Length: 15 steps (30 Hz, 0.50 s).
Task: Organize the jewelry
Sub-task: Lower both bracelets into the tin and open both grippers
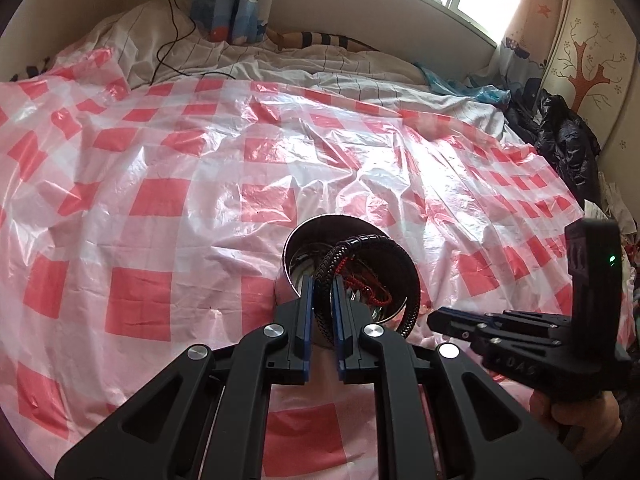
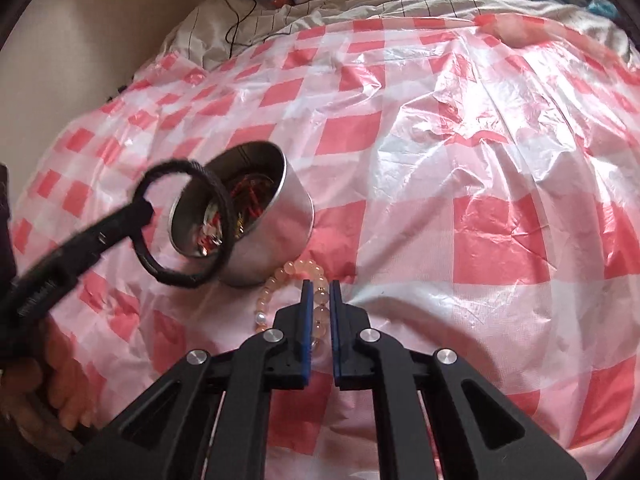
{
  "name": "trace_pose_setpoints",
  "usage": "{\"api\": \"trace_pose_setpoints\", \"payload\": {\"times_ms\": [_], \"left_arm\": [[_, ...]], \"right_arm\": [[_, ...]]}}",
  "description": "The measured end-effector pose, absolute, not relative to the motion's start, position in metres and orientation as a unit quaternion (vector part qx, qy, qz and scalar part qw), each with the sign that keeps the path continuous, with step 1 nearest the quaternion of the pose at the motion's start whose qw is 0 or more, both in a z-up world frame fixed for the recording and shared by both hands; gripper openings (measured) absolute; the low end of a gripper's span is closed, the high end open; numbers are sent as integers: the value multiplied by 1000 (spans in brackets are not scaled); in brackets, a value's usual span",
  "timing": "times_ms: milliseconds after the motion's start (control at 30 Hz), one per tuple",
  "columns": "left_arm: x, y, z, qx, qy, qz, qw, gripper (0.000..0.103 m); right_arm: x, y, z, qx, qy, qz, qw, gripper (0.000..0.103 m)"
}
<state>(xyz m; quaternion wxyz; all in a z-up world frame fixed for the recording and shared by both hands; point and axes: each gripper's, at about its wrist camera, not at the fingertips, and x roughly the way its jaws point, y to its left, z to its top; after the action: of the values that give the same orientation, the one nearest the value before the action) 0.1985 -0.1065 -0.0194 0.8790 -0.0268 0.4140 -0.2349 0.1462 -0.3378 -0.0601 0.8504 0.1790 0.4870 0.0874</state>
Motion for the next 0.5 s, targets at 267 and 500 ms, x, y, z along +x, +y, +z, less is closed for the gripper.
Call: {"api": "trace_pose_setpoints", "payload": {"times_ms": [267,500], "left_arm": [[208,-101,-24,-78,419,-244,871,9],[226,-97,-24,-141,411,-251,865,9]], "right_arm": [[136,-353,-23,266,404,144,863,8],[143,-339,8,279,338,181,880,8]]}}
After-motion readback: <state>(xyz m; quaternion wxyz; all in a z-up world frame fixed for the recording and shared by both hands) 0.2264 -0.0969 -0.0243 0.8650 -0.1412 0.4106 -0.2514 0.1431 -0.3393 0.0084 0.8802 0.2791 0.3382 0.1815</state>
